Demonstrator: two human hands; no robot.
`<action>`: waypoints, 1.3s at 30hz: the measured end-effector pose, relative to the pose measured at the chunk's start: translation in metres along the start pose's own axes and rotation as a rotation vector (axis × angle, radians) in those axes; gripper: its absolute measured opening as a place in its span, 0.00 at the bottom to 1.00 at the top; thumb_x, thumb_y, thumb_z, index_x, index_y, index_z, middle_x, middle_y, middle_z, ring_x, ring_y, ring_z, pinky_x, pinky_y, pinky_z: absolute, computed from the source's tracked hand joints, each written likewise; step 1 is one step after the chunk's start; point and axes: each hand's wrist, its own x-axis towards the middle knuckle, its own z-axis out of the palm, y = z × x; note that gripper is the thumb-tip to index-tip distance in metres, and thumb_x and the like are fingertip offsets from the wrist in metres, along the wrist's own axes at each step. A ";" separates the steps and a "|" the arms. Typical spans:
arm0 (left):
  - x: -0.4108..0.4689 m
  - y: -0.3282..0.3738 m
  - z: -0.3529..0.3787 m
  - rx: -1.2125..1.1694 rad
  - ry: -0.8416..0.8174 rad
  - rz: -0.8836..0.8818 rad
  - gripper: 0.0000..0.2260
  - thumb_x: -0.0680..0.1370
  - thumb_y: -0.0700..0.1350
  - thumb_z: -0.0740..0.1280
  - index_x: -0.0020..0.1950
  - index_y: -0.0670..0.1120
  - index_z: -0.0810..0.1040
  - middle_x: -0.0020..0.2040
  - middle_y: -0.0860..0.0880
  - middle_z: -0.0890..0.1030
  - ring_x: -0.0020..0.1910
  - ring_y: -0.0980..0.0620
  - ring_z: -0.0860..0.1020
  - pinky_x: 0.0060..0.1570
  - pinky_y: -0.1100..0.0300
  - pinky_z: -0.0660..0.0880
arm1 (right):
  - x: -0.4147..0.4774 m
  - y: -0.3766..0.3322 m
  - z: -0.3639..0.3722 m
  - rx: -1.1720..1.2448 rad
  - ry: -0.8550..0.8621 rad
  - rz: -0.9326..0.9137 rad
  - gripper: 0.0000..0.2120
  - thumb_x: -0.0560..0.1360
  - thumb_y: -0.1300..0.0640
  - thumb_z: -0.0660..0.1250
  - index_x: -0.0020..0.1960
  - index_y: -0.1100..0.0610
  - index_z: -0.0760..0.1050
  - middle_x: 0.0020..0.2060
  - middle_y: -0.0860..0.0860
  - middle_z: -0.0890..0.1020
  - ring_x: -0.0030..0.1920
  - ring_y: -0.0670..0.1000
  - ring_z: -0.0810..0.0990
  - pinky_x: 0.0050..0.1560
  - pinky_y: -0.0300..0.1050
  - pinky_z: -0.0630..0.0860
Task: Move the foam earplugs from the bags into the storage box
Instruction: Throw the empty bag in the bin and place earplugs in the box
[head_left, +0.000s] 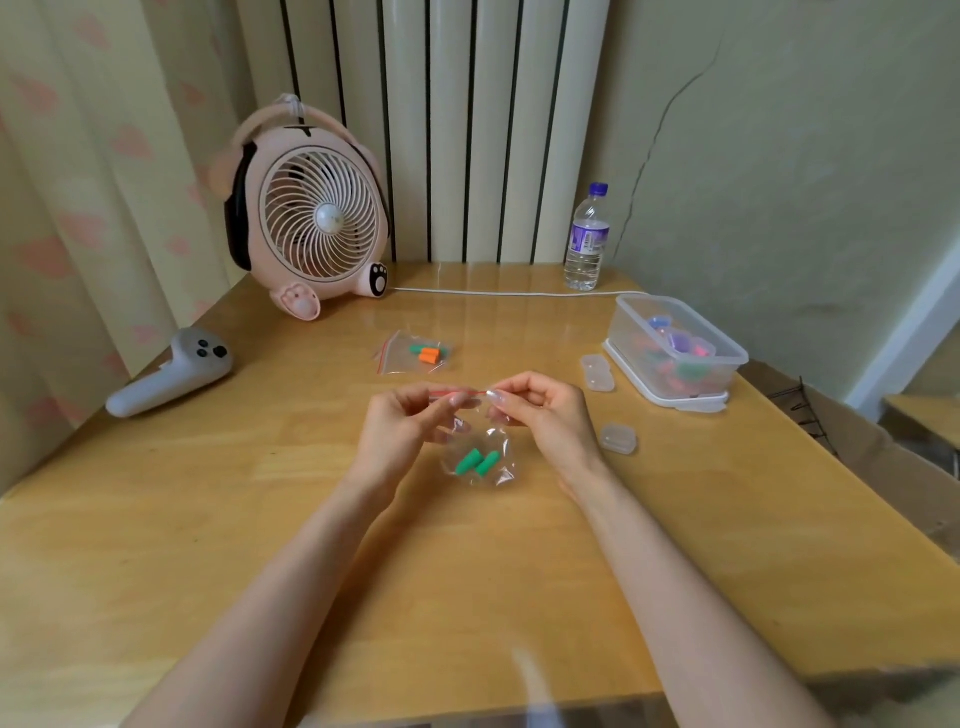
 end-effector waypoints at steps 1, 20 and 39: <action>0.000 0.001 -0.001 -0.005 -0.013 -0.020 0.05 0.75 0.39 0.67 0.47 0.43 0.82 0.39 0.50 0.85 0.33 0.57 0.80 0.33 0.67 0.76 | 0.000 0.000 0.000 0.003 0.006 0.000 0.10 0.73 0.69 0.66 0.39 0.56 0.78 0.33 0.52 0.81 0.32 0.43 0.80 0.38 0.32 0.75; 0.002 -0.001 -0.005 -0.056 0.033 -0.146 0.16 0.66 0.35 0.75 0.31 0.44 0.68 0.24 0.53 0.74 0.22 0.60 0.69 0.23 0.69 0.66 | -0.005 -0.001 0.001 -0.133 -0.237 -0.108 0.12 0.69 0.71 0.70 0.39 0.55 0.75 0.37 0.49 0.79 0.41 0.49 0.76 0.46 0.43 0.74; 0.007 -0.004 -0.017 0.539 -0.047 0.342 0.07 0.70 0.40 0.73 0.36 0.48 0.76 0.47 0.56 0.79 0.51 0.57 0.74 0.46 0.70 0.67 | -0.002 0.003 -0.005 -0.332 -0.186 -0.015 0.07 0.70 0.61 0.72 0.48 0.56 0.82 0.37 0.50 0.79 0.39 0.45 0.74 0.44 0.37 0.71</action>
